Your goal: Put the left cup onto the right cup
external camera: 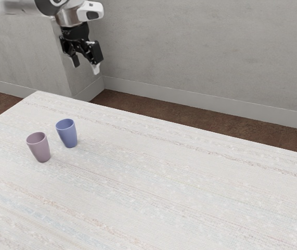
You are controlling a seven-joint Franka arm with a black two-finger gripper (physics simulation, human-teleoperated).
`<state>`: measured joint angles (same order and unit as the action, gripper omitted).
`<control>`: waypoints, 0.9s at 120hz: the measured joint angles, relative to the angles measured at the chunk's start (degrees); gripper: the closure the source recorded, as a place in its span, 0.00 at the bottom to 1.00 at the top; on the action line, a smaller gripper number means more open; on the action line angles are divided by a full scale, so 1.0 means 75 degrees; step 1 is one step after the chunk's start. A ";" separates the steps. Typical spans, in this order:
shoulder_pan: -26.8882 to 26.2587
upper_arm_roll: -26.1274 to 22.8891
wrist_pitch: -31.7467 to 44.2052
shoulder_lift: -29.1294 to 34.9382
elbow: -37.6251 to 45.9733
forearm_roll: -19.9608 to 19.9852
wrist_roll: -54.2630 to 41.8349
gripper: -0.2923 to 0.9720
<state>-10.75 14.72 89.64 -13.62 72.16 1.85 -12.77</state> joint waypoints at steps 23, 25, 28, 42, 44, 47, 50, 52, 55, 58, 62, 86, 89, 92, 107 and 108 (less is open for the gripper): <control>-0.0198 -0.0028 0.0055 0.0205 0.0366 -0.0186 -0.0054 0.25; -0.0204 -0.0032 0.0086 0.0203 0.0419 -0.0207 -0.0058 0.25; -0.0205 -0.0036 0.0130 0.0207 0.0537 -0.0232 -0.0063 0.25; -0.0098 -0.0043 0.0360 0.0226 0.1186 -0.0321 -0.0169 0.25; -0.0047 -0.0046 0.0398 0.0227 0.1277 -0.0329 -0.0197 0.25; 0.0040 -0.0052 0.0466 0.0235 0.1416 -0.0339 -0.0248 0.25; 0.0126 -0.0057 0.0543 0.0249 0.1547 -0.0347 -0.0308 0.25; 0.0186 -0.0062 0.0604 0.0266 0.1651 -0.0351 -0.0354 0.25; 0.0330 -0.0122 0.0706 0.0295 0.1831 -0.0355 -0.0427 0.25; 0.0485 -0.0198 0.0809 0.0322 0.1994 -0.0359 -0.0499 0.25; 0.0700 -0.0316 0.0956 0.0362 0.2233 -0.0363 -0.0597 0.25; 0.1538 -0.0611 0.2159 0.0520 0.3766 -0.0330 -0.1239 0.25; 0.1599 -0.0617 0.2325 0.0522 0.3934 -0.0321 -0.1313 0.25; 0.1665 -0.0621 0.2499 0.0523 0.4114 -0.0310 -0.1387 0.25; 0.1993 -0.0627 0.3286 0.0468 0.4595 -0.0277 -0.1779 0.25; 0.2017 -0.0627 0.3331 0.0461 0.4609 -0.0275 -0.1807 0.25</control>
<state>4.37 10.02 114.62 -10.16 106.72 -0.22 -26.32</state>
